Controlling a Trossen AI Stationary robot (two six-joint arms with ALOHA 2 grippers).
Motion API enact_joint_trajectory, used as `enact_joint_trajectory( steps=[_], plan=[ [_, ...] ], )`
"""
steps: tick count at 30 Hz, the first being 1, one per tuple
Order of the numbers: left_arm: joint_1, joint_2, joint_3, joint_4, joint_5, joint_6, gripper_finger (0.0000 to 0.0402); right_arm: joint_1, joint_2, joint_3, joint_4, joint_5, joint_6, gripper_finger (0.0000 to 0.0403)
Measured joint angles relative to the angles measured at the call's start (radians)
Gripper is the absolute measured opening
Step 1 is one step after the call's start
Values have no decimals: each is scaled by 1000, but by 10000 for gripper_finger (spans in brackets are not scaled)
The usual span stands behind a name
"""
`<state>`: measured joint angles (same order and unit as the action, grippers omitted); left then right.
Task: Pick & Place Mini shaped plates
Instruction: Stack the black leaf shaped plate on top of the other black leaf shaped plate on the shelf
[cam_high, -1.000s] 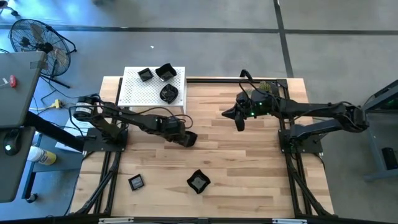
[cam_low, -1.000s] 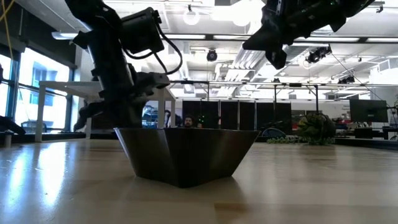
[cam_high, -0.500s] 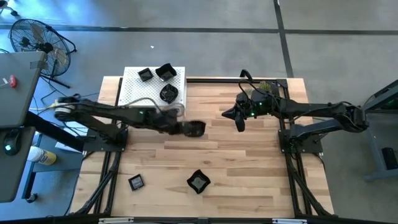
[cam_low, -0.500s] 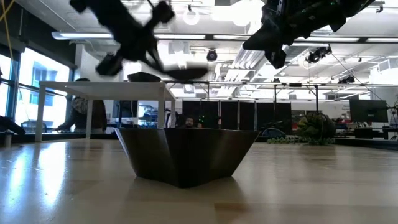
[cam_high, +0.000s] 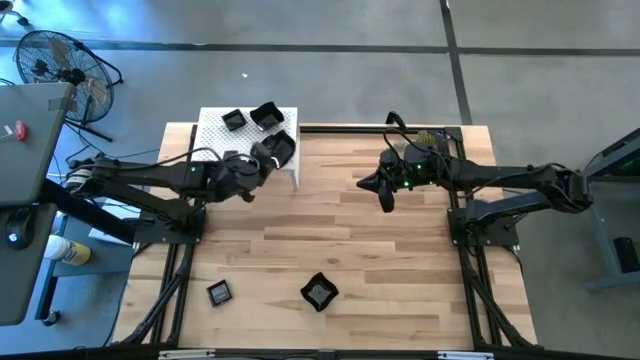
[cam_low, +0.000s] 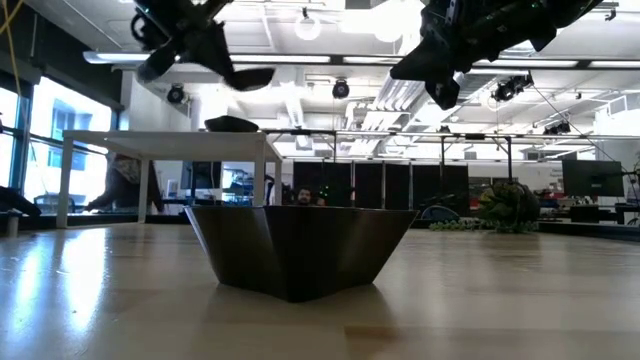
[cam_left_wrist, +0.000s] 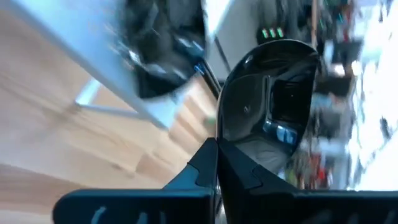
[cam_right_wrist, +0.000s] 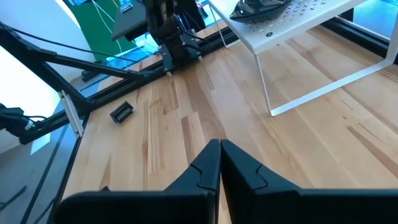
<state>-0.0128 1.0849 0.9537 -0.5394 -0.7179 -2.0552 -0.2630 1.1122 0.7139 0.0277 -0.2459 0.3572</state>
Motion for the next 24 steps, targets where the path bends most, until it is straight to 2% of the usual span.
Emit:
enact_joint_trajectory(
  steps=[8, 14, 20, 24],
  plan=[
    [1, 0, 0, -181, -115, -262, 0, 0, 0, 0, 0, -45, -32, 7],
    [54, 26, 0, -179, -88, -273, 0, 0, 0, 0, 0, -53, -52, 7],
    [120, 68, -1, -155, -17, -273, 0, 0, 0, 0, 0, -61, -52, 7],
    [127, 66, 0, -151, -19, -273, 1, 0, 0, 0, 0, -61, -52, 7]
  ],
)
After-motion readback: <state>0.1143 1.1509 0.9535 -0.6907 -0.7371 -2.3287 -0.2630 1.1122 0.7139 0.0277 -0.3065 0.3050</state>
